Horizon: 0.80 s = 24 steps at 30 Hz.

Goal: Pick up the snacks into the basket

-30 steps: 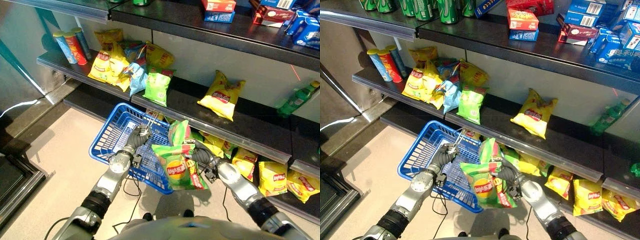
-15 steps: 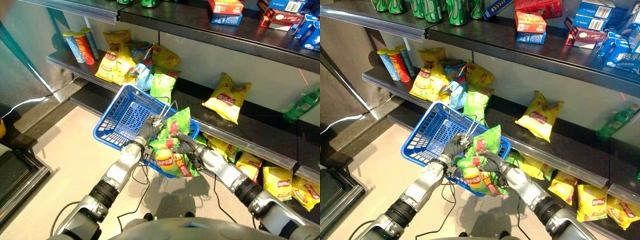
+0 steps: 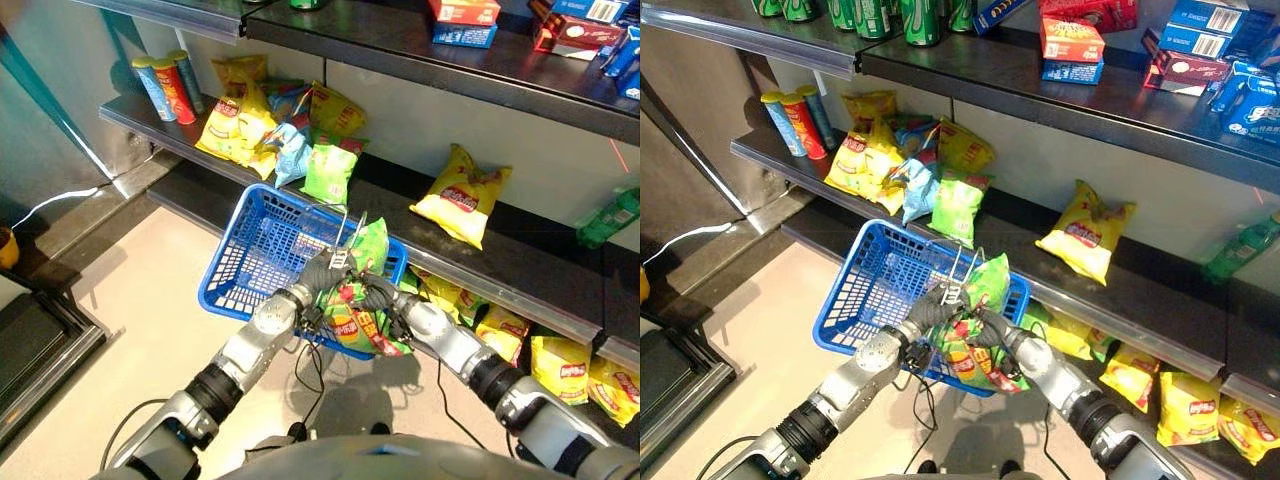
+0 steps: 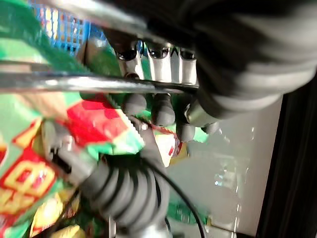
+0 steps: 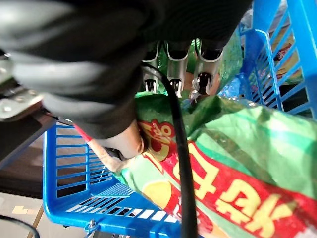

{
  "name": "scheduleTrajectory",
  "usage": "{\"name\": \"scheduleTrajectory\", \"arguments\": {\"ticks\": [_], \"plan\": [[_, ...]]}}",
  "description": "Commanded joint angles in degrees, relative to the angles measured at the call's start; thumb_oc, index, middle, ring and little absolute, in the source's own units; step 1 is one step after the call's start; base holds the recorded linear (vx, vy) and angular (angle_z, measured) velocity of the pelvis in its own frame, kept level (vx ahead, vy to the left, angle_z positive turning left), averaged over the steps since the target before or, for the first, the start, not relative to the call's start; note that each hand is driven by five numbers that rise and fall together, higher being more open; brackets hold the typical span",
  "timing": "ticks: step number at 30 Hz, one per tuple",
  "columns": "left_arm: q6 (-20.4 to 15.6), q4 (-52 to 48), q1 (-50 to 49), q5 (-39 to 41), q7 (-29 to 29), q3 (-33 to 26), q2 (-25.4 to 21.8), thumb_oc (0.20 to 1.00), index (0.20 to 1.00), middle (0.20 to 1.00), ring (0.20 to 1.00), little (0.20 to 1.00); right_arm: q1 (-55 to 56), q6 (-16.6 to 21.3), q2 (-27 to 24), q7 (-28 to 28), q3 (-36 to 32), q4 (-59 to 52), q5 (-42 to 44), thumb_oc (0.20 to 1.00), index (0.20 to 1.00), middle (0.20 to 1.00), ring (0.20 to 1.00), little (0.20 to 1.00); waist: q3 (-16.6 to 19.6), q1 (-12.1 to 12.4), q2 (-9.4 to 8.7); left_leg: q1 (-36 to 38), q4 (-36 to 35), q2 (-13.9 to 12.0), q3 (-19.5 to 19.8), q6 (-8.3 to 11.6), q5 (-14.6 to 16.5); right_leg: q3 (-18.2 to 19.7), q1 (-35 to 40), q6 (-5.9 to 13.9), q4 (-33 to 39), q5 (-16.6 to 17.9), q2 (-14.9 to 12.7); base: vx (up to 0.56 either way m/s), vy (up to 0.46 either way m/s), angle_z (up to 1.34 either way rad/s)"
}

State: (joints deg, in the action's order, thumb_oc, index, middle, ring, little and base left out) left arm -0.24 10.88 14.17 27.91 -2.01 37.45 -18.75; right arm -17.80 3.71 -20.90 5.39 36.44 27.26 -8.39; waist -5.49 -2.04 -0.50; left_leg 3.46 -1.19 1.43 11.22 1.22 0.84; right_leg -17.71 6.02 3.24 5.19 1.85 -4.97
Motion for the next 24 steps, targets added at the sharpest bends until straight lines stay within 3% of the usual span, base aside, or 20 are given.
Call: {"name": "scheduleTrajectory", "arguments": {"ticks": [1,9,10,11,17,24], "plan": [[-5.2,-10.6,9.2,3.2,-6.7,5.2,6.1,0.2,0.2,0.2,0.2,0.2,-5.6,2.2,3.3,-1.5,0.1,-2.1,-0.1,0.2,0.2,0.2,0.2,0.2,1.2,1.7,-1.52,-0.9,0.2,4.4,-0.6,-1.84,1.7,1.1,-0.2,0.23,-11.0,-11.0,1.4,0.0,0.0,0.0],[-3.7,-11.5,8.5,7.9,-8.2,8.0,7.0,0.2,0.2,0.2,0.2,0.2,-8.6,2.1,4.4,-2.4,3.0,0.1,-5.9,0.216,0.216,0.216,0.216,0.216,0.7,1.9,-1.51,-0.9,0.3,4.4,-0.6,-1.87,1.8,1.7,-0.2,0.22,-10.7,-10.8,1.4,0.0,0.0,0.0],[-3.7,-11.5,8.5,7.9,-8.2,8.0,7.0,0.2,0.2,0.2,0.2,0.2,-8.6,2.1,4.4,-2.4,3.0,0.1,-5.9,0.501,0.501,0.501,0.501,0.501,0.7,1.9,-1.51,-0.9,0.3,4.4,-0.6,-1.87,1.8,1.7,-0.2,0.22,-10.7,-10.8,1.4,0.0,0.0,0.0],[-3.6,-11.4,8.6,8.5,-7.9,8.3,7.3,0.2,0.2,0.2,0.2,0.2,-9.3,1.6,5.1,-2.4,3.9,1.2,-7.3,1.0,1.0,1.0,1.0,1.0,0.8,1.9,-1.53,-0.9,0.3,4.4,-0.7,-1.88,1.8,1.8,-0.1,0.25,-10.6,-10.8,1.5,0.0,0.0,0.0],[-3.4,-10.2,8.2,9.8,-7.5,8.5,8.0,0.2,0.2,0.2,0.2,0.2,-9.9,2.3,5.4,-2.0,5.6,-0.2,-8.4,1.0,1.0,1.0,1.0,1.0,0.5,1.8,-1.66,-0.8,0.3,4.4,-0.8,-1.89,1.9,2.3,-0.2,0.3,-10.5,-10.6,1.6,0.0,0.0,0.0],[-3.4,-10.0,7.8,10.5,-8.5,9.2,8.0,0.2,0.2,0.2,0.2,0.2,-9.2,3.5,4.8,0.9,5.9,-3.0,-2.0,1.0,1.0,1.0,1.0,1.0,0.0,1.8,-1.97,-1.1,0.3,4.3,-1.2,-1.93,1.8,2.5,-0.8,0.36,-10.7,-10.4,1.6,0.0,0.0,0.0]]}}
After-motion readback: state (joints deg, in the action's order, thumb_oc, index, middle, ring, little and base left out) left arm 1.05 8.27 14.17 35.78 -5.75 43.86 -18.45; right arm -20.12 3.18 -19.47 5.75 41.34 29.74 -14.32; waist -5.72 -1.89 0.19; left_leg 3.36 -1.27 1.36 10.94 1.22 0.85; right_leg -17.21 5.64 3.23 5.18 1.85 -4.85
